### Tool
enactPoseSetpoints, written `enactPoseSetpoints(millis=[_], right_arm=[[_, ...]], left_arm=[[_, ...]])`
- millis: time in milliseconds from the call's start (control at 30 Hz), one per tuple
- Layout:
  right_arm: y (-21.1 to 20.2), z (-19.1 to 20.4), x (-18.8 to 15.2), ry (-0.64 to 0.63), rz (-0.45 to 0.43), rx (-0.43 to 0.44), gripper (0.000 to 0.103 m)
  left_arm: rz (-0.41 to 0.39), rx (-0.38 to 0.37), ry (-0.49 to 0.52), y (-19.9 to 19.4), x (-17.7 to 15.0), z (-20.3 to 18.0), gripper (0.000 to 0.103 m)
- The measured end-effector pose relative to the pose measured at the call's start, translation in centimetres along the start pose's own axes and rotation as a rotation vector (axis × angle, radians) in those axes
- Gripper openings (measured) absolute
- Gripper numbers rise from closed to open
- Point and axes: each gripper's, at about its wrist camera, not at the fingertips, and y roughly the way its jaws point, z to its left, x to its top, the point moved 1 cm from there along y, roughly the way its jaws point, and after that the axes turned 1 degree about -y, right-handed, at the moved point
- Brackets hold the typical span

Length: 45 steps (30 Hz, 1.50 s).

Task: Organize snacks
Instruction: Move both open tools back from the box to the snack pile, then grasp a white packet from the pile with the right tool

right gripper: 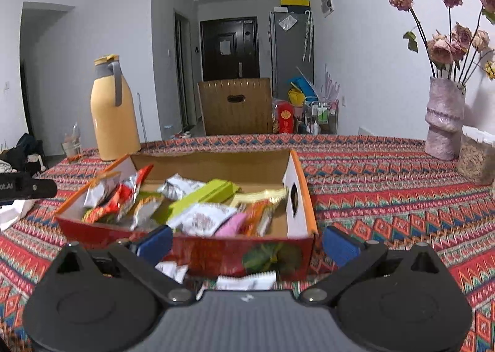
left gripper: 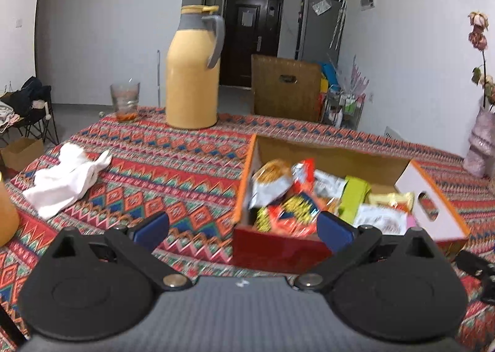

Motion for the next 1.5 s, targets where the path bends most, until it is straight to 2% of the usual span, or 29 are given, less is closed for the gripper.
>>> enactPoseSetpoints(millis=[267,500,733,1333,1433,1500], right_arm=[[-1.4,-0.4,-3.3,0.003,0.045,-0.005,0.103],[-1.4,-0.3,-5.4,0.004,0.087,-0.020,0.103],[-1.2,0.3,-5.6,-0.002,0.094,-0.031,0.103],[0.6,2.2,-5.2,-0.051,0.125,-0.028,0.103],[0.7,3.0,-5.1,-0.073,0.121,-0.017,0.094],[0.9,3.4,-5.1,-0.085,0.123,-0.010,0.082]], left_arm=[[0.017,-0.010,0.061,-0.9,-3.5,1.6,0.103],[0.002,-0.018,0.063,0.1,-5.6,1.8,0.103],[-0.041,-0.049,0.076,-0.2,-6.2,1.5,0.103],[-0.018,-0.073,0.050,0.3,-6.2,1.9,0.103],[-0.016,-0.073,0.048,0.3,-6.2,2.0,0.103],[-0.017,-0.073,0.047,0.3,-6.2,2.0,0.103]])
